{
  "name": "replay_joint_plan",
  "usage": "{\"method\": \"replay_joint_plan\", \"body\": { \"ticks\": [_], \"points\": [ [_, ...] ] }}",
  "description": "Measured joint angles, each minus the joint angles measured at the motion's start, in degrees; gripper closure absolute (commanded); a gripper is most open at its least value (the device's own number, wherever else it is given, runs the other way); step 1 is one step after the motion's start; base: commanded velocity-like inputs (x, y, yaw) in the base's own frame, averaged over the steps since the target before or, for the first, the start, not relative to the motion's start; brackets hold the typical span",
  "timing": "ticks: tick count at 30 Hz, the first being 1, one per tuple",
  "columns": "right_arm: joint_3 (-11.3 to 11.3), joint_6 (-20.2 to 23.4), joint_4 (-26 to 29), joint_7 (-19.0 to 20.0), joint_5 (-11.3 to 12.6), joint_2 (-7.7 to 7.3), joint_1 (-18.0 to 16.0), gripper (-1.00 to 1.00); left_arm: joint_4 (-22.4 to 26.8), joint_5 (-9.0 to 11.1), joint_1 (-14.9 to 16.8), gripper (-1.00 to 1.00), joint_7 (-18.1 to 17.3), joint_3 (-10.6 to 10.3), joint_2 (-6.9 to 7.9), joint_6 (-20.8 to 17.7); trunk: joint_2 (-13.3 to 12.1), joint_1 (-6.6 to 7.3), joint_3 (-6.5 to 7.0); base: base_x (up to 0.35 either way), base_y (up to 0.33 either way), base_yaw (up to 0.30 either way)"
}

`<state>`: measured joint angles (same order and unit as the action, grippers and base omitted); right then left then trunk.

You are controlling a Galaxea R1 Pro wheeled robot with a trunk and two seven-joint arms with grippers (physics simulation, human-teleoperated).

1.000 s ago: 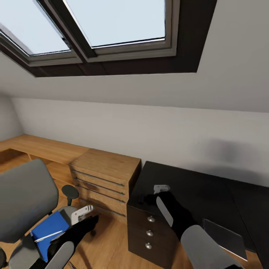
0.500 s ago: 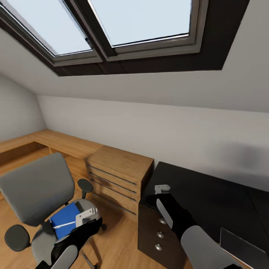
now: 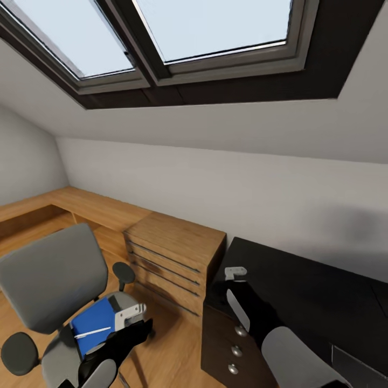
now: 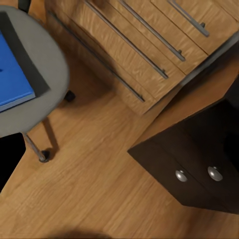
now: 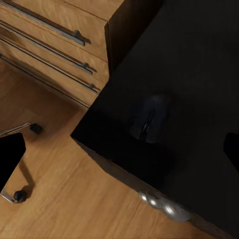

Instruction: In the bedroom, organize the workspace by keeping the computer under the desk, ensuring the monitor is on the desk, placing the keyboard on the desk next to the monitor, placing the mouse on the desk next to the keyboard, moving the folder from the swivel chair onto the desk next to the mouse, stacking the notebook on top of the folder with the pen on top of the notebook, and positioning the swivel chair next to the desk.

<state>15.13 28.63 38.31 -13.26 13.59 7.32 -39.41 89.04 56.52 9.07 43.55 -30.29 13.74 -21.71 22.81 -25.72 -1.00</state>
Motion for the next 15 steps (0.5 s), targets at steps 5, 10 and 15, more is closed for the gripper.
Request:
{"method": "replay_joint_plan", "body": {
  "ticks": [5,10,15],
  "points": [
    [-0.08,-3.04,-4.4,0.0,-0.5,0.02,0.0,-1.0,0.0,-0.02,0.0,-1.0,0.0,-0.6,-0.05,0.06,0.0,-0.02,0.0,0.089,0.0,0.001],
    [-0.13,-4.54,-5.66,0.03,-1.23,0.03,0.0,-1.0,0.06,-0.1,0.0,-1.0,0.0,-1.31,-0.01,0.15,-0.01,-0.03,0.0,0.023,0.0,0.0],
    [-0.07,-6.58,-6.0,0.07,-1.89,0.03,0.0,-1.0,0.11,-0.11,0.0,-1.0,-0.02,-1.56,0.0,0.17,0.0,-0.02,0.0,0.053,0.0,0.0]
  ]
}}
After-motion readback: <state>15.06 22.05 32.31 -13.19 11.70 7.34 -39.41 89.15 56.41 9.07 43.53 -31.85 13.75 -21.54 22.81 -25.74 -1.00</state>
